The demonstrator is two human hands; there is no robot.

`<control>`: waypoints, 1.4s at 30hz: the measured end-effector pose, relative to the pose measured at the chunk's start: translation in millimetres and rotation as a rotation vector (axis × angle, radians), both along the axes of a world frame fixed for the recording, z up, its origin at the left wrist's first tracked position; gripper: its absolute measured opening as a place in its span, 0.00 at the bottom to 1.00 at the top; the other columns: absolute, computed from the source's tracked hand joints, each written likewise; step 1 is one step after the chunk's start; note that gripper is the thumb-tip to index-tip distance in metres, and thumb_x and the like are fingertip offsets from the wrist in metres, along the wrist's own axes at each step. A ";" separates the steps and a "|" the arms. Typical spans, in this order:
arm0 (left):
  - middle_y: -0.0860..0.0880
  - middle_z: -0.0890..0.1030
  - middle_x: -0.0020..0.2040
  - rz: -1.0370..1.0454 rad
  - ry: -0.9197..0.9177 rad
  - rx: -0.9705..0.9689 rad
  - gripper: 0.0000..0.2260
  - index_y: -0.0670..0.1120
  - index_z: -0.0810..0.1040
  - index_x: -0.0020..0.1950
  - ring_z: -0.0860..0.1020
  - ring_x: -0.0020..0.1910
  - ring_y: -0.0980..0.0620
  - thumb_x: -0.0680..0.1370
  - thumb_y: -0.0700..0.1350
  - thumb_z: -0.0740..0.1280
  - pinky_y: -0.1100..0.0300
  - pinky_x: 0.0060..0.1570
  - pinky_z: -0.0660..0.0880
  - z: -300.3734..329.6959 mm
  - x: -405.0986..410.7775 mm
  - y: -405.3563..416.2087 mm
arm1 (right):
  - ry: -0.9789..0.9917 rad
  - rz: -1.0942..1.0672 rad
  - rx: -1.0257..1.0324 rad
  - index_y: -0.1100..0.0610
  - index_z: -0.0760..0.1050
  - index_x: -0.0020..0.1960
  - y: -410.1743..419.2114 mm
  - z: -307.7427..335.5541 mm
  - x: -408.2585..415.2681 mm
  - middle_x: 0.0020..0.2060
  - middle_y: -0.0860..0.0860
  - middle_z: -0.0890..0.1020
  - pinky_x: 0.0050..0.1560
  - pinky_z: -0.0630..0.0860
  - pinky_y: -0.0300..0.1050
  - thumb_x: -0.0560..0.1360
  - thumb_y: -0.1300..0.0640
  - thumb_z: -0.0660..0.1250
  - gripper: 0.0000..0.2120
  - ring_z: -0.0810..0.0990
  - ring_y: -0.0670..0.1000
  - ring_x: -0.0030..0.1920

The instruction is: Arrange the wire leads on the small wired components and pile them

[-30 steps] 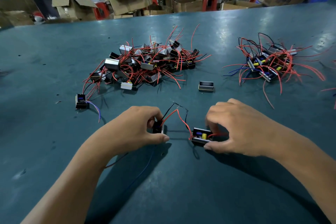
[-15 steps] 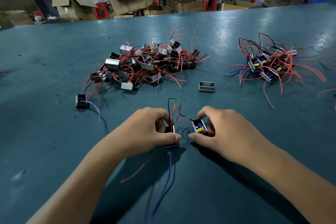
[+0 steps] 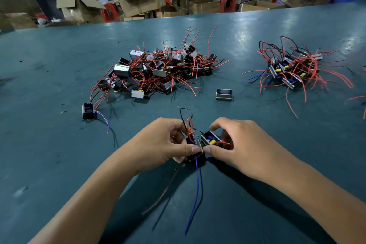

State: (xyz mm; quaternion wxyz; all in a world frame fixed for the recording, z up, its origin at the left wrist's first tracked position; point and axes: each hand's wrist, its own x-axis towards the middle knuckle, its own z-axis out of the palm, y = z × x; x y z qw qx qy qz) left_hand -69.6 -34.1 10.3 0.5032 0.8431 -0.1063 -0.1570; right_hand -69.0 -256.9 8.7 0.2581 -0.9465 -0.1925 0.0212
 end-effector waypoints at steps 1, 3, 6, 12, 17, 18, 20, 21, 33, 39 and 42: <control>0.47 0.81 0.33 0.033 -0.014 0.040 0.14 0.45 0.81 0.49 0.82 0.33 0.47 0.70 0.51 0.79 0.55 0.36 0.80 -0.6 0.3 -2.3 | -0.009 0.004 -0.011 0.44 0.72 0.62 0.7 0.5 -0.7 0.45 0.41 0.77 0.50 0.76 0.49 0.73 0.35 0.67 0.21 0.77 0.48 0.48; 0.49 0.81 0.30 0.100 -0.070 0.154 0.17 0.47 0.80 0.47 0.82 0.30 0.50 0.68 0.57 0.79 0.52 0.34 0.80 -2.5 -0.2 -8.4 | -0.016 0.018 0.020 0.45 0.74 0.61 1.5 2.6 -1.6 0.46 0.42 0.80 0.51 0.76 0.50 0.76 0.39 0.65 0.17 0.78 0.47 0.49; 0.52 0.81 0.28 0.160 -0.157 0.239 0.16 0.49 0.78 0.42 0.80 0.26 0.55 0.68 0.58 0.79 0.57 0.29 0.75 -8.0 -1.6 -15.8 | 0.027 0.036 0.066 0.46 0.77 0.59 1.6 7.4 -2.7 0.43 0.45 0.81 0.50 0.76 0.50 0.79 0.42 0.61 0.14 0.78 0.46 0.45; 0.43 0.84 0.33 0.133 0.005 -0.007 0.02 0.41 0.82 0.47 0.81 0.31 0.48 0.76 0.37 0.69 0.52 0.37 0.82 -8.4 0.5 -14.0 | 0.054 0.014 -0.013 0.45 0.75 0.56 5.7 7.5 -5.6 0.48 0.42 0.76 0.54 0.75 0.47 0.67 0.30 0.67 0.26 0.76 0.45 0.52; 0.38 0.84 0.37 0.081 0.067 -0.092 0.11 0.40 0.84 0.47 0.81 0.34 0.45 0.73 0.35 0.63 0.53 0.41 0.82 -8.7 -1.0 -18.6 | -0.035 -0.069 -0.098 0.45 0.70 0.50 10.1 1.1 -6.1 0.46 0.43 0.74 0.49 0.76 0.50 0.68 0.32 0.66 0.20 0.77 0.49 0.49; 0.37 0.84 0.38 0.088 0.070 -0.100 0.11 0.41 0.85 0.45 0.80 0.33 0.46 0.73 0.34 0.62 0.56 0.39 0.81 -9.0 -0.9 -18.9 | -0.053 -0.072 -0.120 0.45 0.69 0.50 10.6 0.4 -6.9 0.45 0.44 0.73 0.48 0.76 0.50 0.67 0.33 0.65 0.20 0.76 0.49 0.48; 0.38 0.83 0.37 0.104 0.054 -0.094 0.12 0.41 0.85 0.43 0.80 0.33 0.47 0.75 0.32 0.62 0.57 0.38 0.80 -10.6 0.1 -18.8 | -0.091 -0.077 -0.170 0.45 0.66 0.47 11.7 -0.2 -8.5 0.43 0.44 0.72 0.42 0.73 0.47 0.67 0.33 0.63 0.18 0.74 0.49 0.44; 0.38 0.83 0.36 0.108 0.043 -0.086 0.13 0.41 0.85 0.43 0.80 0.33 0.46 0.76 0.32 0.61 0.57 0.37 0.80 -11.7 0.8 -18.6 | -0.105 -0.080 -0.190 0.45 0.65 0.46 12.5 -0.2 -9.1 0.42 0.44 0.71 0.39 0.70 0.46 0.66 0.33 0.62 0.18 0.73 0.49 0.42; 0.47 0.82 0.31 0.109 -0.098 0.010 0.10 0.46 0.83 0.42 0.79 0.29 0.48 0.79 0.37 0.64 0.55 0.33 0.76 -15.3 3.4 -24.9 | -0.155 -0.077 -0.280 0.50 0.62 0.44 16.4 0.8 -3.5 0.38 0.46 0.66 0.37 0.62 0.45 0.60 0.29 0.54 0.26 0.67 0.53 0.37; 0.49 0.83 0.35 0.395 -0.295 -0.072 0.07 0.54 0.82 0.46 0.80 0.32 0.55 0.77 0.41 0.68 0.61 0.32 0.75 -14.4 9.4 -20.8 | -0.223 -0.216 -0.025 0.54 0.71 0.32 -19.1 27.1 18.9 0.23 0.47 0.71 0.27 0.65 0.42 0.61 0.32 0.64 0.23 0.69 0.49 0.26; 0.52 0.82 0.35 0.429 -0.345 -0.030 0.11 0.55 0.82 0.44 0.78 0.31 0.58 0.78 0.39 0.68 0.69 0.32 0.70 -15.8 11.4 -15.0 | -0.349 -0.345 -0.020 0.57 0.70 0.26 -53.9 52.3 56.1 0.17 0.48 0.68 0.25 0.60 0.38 0.65 0.36 0.69 0.25 0.68 0.46 0.21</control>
